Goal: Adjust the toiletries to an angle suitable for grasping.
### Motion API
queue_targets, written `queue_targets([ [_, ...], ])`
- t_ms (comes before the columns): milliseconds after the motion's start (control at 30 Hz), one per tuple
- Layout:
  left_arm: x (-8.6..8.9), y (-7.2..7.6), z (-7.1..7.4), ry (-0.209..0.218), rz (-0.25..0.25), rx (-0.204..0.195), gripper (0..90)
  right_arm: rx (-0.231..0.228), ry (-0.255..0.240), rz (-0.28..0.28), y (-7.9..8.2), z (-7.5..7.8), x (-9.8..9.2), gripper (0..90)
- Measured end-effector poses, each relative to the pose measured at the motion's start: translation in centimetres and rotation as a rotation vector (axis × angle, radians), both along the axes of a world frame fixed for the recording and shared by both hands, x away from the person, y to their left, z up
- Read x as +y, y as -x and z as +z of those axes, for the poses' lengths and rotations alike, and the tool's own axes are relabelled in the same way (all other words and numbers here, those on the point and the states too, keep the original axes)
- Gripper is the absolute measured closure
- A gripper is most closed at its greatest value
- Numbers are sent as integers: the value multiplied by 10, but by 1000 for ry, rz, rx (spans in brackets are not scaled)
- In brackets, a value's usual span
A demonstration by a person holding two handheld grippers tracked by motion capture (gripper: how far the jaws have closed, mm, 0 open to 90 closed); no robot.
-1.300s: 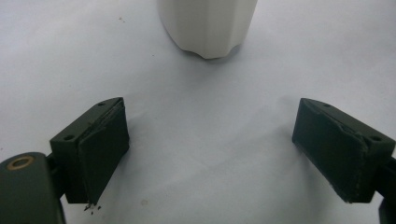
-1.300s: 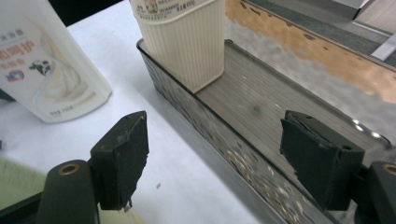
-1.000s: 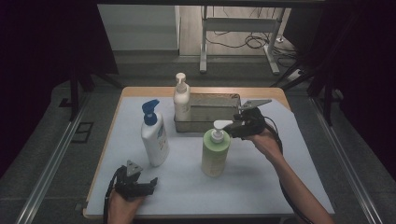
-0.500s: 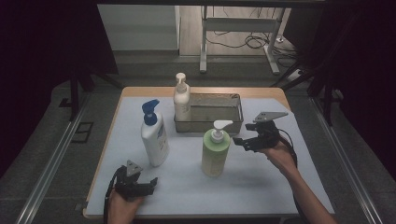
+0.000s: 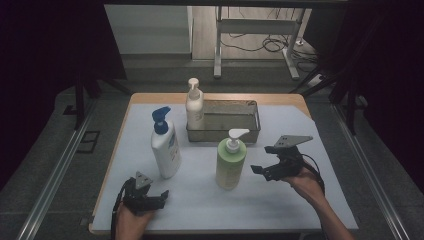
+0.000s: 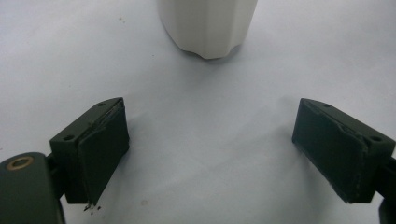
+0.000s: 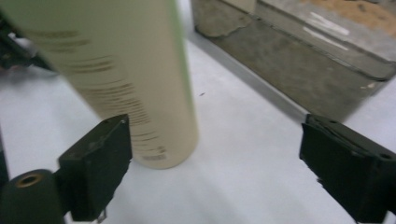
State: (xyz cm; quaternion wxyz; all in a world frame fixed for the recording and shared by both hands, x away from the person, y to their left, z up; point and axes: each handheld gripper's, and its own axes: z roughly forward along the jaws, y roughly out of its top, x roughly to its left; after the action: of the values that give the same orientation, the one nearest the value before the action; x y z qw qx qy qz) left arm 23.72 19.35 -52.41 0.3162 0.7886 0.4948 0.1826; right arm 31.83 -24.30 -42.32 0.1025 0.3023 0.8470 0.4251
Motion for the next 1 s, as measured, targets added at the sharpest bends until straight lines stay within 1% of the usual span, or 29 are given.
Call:
queue_targets([
  [233,0,0,0,0,1,-1,106,-7,22,50,11,0,17,3],
  [433,0,0,0,3,4,-2,106,2,24,84,15,0,32,0],
  [700,0,0,0,3,3,-2,105,-4,28,105,12,0,49,0],
  [900,0,0,0,3,3,-2,105,-5,25,109,8,-1,63,0],
  [1000,0,0,0,4,3,-2,105,-7,16,106,6,-2,69,0],
])
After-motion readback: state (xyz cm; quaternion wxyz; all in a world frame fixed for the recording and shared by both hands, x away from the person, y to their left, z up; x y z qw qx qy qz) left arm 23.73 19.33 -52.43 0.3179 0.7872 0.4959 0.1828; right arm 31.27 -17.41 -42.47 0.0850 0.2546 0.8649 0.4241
